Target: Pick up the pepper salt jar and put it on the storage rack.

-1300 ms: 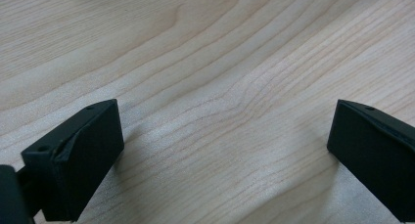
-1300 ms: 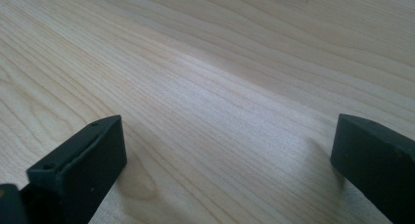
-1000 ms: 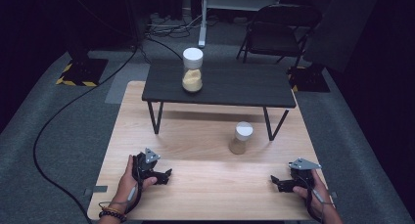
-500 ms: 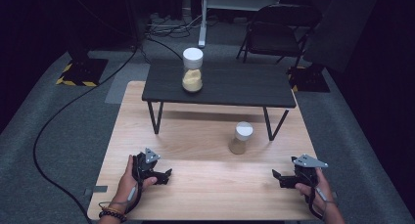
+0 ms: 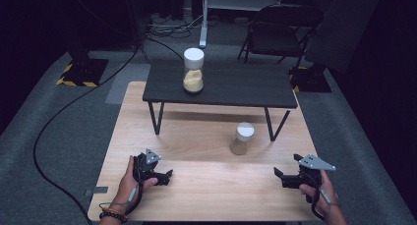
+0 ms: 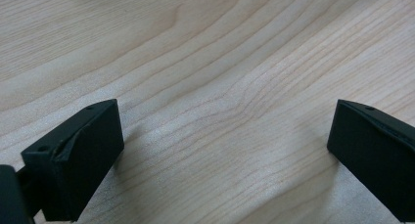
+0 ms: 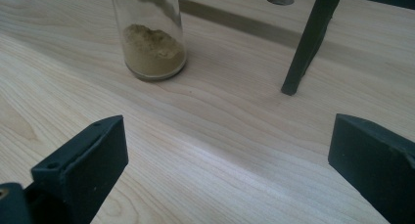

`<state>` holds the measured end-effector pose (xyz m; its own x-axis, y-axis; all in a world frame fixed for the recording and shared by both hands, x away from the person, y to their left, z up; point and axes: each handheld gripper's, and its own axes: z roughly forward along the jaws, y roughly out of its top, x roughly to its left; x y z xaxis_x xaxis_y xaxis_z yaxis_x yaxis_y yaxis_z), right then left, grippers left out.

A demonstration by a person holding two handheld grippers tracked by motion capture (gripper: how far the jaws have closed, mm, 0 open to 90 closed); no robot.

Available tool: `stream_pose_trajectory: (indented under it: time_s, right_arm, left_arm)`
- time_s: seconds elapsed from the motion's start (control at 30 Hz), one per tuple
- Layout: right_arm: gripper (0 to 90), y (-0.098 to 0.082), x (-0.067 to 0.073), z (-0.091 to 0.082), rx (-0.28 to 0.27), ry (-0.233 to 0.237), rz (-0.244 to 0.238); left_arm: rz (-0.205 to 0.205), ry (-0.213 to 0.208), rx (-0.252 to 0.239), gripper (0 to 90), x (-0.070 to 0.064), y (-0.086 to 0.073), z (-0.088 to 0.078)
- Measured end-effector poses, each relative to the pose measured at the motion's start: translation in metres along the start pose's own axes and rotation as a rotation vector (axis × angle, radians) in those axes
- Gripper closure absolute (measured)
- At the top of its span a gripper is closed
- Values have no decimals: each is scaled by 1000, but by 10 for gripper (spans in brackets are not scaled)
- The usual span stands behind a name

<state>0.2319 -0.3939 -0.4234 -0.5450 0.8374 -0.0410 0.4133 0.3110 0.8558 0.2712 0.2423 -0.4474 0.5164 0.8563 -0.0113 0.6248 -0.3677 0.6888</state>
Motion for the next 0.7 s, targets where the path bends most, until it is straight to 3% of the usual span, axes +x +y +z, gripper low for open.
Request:
stream_pose_trajectory:
  time_s: [0.37, 0.7]
  right_arm:
    - [11, 1, 9, -2, -35, 8, -9]
    - [10, 15, 15, -6, -68, -25, -4]
  left_arm:
    - [1, -1, -1, 4, 0, 0, 0]
    - [1, -1, -1, 4, 0, 0, 0]
